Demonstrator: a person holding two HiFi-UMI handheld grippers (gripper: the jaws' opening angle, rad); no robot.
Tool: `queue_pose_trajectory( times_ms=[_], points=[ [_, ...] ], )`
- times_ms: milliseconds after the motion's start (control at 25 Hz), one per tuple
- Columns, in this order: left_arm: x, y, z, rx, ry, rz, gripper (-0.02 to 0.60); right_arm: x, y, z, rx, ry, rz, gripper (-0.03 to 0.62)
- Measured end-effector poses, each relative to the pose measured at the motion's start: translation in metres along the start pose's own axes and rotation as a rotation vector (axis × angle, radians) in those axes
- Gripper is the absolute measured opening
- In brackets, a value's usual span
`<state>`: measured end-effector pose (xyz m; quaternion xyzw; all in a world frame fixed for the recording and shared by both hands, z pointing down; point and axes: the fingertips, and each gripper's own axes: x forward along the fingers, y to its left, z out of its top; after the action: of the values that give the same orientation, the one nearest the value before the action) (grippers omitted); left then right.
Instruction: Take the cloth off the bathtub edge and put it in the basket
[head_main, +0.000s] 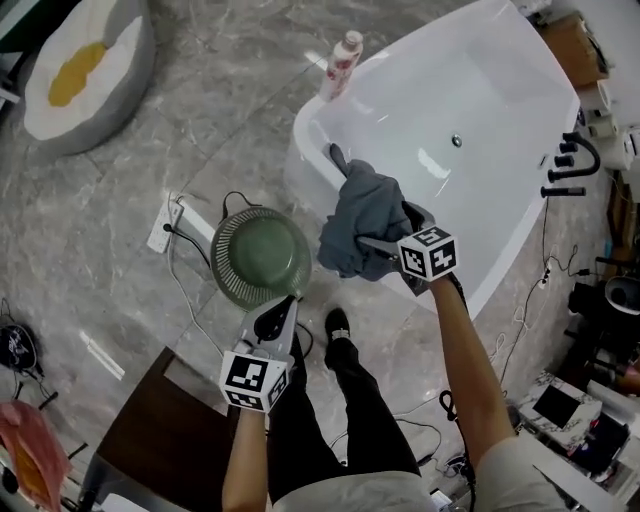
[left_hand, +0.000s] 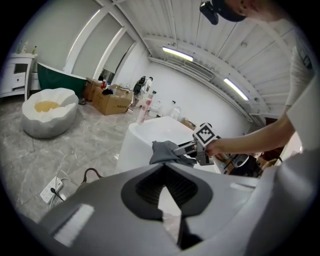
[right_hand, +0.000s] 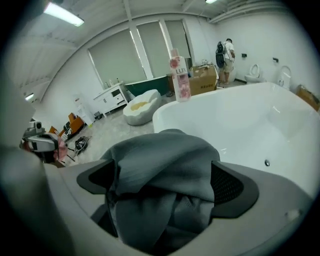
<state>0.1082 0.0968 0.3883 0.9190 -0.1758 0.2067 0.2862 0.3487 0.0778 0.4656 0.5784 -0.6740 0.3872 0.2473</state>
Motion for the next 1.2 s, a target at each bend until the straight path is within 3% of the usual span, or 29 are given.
queue_pose_trajectory(
  times_ms=[240,480,800,920,1200],
  points=[
    [-0.017,0.033,-0.011,0.014,0.063,-0.016,0.057,0.047,-0.016,-0.026,-0.007,0.165,-0.044,0.574],
    [-0.02,0.053,-0.023,0.039,0.106,-0.023,0.057,0.067,-0.025,-0.032,-0.055,0.217,-0.068,0.574],
    [0.002,0.02,-0.022,0.018,0.092,-0.061,0.057,0.067,-0.023,-0.04,-0.095,0.242,-0.062,0.567],
    [0.012,0.01,-0.02,0.029,0.085,-0.076,0.057,0.065,-0.021,-0.037,-0.149,0.237,-0.055,0.5],
    [0.008,0.012,-0.032,0.009,0.051,-0.014,0.057,0.049,-0.016,-0.027,-0.21,0.171,-0.06,0.395]
  ],
)
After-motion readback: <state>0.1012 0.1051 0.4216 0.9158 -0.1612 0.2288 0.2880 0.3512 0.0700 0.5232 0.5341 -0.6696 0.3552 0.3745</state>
